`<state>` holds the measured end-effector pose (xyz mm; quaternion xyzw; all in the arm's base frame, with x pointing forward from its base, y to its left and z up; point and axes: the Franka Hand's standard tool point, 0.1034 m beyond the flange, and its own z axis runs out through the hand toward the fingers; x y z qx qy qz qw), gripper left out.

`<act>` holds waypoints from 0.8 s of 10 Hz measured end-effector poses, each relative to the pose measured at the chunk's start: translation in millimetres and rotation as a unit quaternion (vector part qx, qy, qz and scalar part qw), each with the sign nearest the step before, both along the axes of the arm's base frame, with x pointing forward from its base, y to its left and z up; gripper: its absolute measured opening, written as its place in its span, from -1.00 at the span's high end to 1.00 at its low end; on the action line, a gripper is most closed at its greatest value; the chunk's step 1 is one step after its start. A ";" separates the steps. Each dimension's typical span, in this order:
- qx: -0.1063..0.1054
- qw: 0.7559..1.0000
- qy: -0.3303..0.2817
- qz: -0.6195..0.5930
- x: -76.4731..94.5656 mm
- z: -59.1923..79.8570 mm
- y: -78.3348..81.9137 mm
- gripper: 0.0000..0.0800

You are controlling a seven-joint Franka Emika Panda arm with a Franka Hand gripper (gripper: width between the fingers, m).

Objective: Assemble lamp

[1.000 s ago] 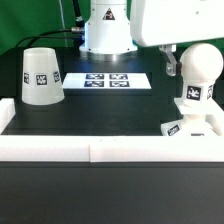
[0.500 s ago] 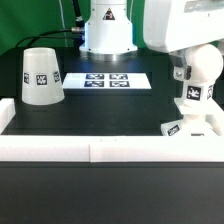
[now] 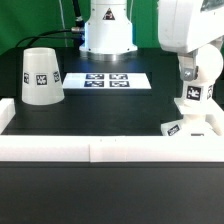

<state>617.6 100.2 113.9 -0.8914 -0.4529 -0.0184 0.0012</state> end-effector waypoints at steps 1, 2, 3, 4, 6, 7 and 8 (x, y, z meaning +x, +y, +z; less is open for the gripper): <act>-0.003 0.999 0.000 0.037 -0.2 -0.8 -1.5 -0.75; -0.003 1.000 0.000 0.027 -0.3 -1.3 -1.6 -0.43; -0.003 1.000 0.000 0.021 -0.3 -1.3 -1.7 -0.43; -0.002 1.000 0.000 0.014 -0.3 -1.3 -1.9 -0.44; 0.004 1.000 0.001 -0.027 0.4 -1.0 -3.5 -0.44; 0.006 0.997 0.000 -0.078 1.1 -0.7 -3.5 -0.44; 0.007 0.994 -0.001 -0.110 1.7 -0.4 -3.1 -0.44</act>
Offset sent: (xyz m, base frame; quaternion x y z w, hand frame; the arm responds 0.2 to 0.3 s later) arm 0.0000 0.0000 0.0000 0.0000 0.0000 0.0650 0.9979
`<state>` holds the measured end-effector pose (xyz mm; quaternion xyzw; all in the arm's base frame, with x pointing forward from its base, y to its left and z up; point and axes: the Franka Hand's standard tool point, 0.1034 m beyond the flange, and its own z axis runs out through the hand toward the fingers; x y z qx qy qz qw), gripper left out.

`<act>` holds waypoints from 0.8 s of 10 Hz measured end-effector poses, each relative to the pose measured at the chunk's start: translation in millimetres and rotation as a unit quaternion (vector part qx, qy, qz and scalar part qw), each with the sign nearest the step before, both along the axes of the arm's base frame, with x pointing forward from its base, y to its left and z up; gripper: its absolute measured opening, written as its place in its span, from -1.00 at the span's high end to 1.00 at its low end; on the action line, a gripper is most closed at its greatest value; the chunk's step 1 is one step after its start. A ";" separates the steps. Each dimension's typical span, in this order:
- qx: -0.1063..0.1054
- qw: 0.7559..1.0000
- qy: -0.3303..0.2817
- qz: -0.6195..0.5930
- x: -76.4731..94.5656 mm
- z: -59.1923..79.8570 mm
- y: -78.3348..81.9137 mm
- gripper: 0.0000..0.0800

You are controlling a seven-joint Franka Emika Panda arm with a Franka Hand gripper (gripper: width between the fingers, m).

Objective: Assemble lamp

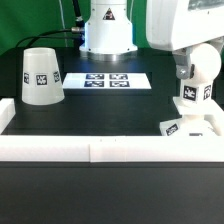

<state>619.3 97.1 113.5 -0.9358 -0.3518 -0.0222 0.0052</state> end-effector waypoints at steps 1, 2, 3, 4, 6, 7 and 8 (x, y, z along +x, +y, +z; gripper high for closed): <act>0.003 0.998 0.000 -0.058 0.6 0.4 0.5 -0.44; 0.005 0.995 -0.001 -0.101 1.7 0.9 0.8 -0.44; 0.006 0.991 -0.002 -0.131 2.3 1.2 0.6 -0.45; 0.010 0.982 -0.003 -0.188 3.5 1.9 0.3 -0.45; 0.014 0.962 -0.005 -0.272 5.6 2.8 -1.5 -0.45; 0.016 0.951 -0.005 -0.307 6.1 3.0 -2.2 -0.45; 0.019 0.935 -0.005 -0.354 6.5 3.0 -2.8 -0.45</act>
Offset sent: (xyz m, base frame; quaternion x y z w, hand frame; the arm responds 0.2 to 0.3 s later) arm -0.0044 0.0040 0.0000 0.0072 0.0065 0.2608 0.9653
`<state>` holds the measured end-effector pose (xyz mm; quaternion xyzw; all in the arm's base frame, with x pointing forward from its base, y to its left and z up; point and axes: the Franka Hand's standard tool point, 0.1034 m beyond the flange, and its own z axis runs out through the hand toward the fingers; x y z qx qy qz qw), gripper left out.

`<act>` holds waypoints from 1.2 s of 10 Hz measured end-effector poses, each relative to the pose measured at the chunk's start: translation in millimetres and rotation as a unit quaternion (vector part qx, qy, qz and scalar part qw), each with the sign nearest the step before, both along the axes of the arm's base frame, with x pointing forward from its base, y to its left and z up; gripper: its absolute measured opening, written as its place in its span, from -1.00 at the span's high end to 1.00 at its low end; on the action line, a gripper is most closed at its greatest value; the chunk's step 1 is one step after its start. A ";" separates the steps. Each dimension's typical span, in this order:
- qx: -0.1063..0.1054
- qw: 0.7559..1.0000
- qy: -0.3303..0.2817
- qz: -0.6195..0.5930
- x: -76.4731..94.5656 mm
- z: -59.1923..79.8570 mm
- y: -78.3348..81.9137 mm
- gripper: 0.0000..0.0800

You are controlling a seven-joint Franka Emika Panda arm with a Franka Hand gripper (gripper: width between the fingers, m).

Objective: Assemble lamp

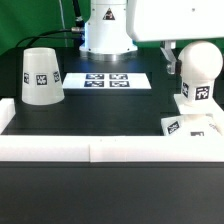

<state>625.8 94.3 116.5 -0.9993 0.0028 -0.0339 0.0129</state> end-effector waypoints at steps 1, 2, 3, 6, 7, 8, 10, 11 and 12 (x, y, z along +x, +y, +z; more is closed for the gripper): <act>0.003 0.999 0.001 -0.053 -0.3 -0.5 -0.2 -0.45; 0.006 0.995 0.003 -0.104 -1.1 -1.0 0.0 -0.45; 0.008 0.990 0.005 -0.141 -1.6 -1.4 0.2 -0.45; 0.012 0.970 0.011 -0.244 -5.1 -4.2 -0.3 -0.45; 0.013 0.966 0.012 -0.260 -5.3 -4.1 -0.3 -0.45; 0.019 0.951 0.016 -0.309 -5.8 -4.2 0.6 -0.45; 0.019 0.947 0.019 -0.321 -6.3 -4.0 0.8 -0.45; 0.018 0.950 0.020 -0.312 -7.2 -4.7 1.0 -0.45; 0.016 0.956 0.022 -0.292 -10.4 -5.6 1.7 -0.69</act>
Offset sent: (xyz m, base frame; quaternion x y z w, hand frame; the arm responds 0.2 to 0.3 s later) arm -0.0062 -0.0004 -0.0043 -0.0105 -0.0105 0.2275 0.9737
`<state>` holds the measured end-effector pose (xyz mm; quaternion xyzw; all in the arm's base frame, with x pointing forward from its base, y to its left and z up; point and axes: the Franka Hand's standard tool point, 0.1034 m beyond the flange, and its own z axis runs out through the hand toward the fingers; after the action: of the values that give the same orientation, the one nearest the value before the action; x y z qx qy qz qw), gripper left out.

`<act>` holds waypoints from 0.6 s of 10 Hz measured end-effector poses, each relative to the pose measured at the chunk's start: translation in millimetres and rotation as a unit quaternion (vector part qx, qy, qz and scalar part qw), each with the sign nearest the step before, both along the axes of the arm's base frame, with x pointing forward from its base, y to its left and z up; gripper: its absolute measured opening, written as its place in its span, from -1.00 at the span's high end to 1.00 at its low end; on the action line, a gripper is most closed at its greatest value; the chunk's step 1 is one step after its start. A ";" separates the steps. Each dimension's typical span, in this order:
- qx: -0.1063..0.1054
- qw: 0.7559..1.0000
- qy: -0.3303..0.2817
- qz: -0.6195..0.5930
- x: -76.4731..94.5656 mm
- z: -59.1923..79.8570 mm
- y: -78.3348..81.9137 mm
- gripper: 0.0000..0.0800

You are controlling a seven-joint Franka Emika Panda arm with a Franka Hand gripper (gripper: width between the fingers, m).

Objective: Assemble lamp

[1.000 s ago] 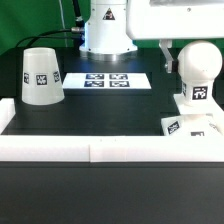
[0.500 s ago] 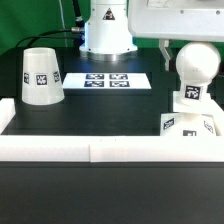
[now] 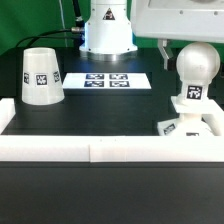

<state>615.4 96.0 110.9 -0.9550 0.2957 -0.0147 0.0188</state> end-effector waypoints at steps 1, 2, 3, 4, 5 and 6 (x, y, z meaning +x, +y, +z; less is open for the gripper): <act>-0.001 1.000 0.001 0.017 -3.2 0.9 2.1 -0.74; -0.001 0.999 0.000 0.034 -5.6 2.9 3.8 -0.74; -0.002 0.999 0.001 0.051 -10.0 5.8 5.2 -0.75; -0.003 0.997 0.004 0.078 -16.1 10.1 7.1 -0.75; -0.004 0.994 0.005 0.106 -19.8 12.8 7.7 -0.75; -0.005 0.990 0.008 0.140 -23.0 13.4 5.7 -0.75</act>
Offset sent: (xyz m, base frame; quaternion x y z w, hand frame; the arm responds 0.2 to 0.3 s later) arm -0.0379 0.0063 0.0169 -0.0263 -0.0305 -0.1139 0.9927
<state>592.3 101.7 124.4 -0.9872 0.1591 -0.0052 0.0136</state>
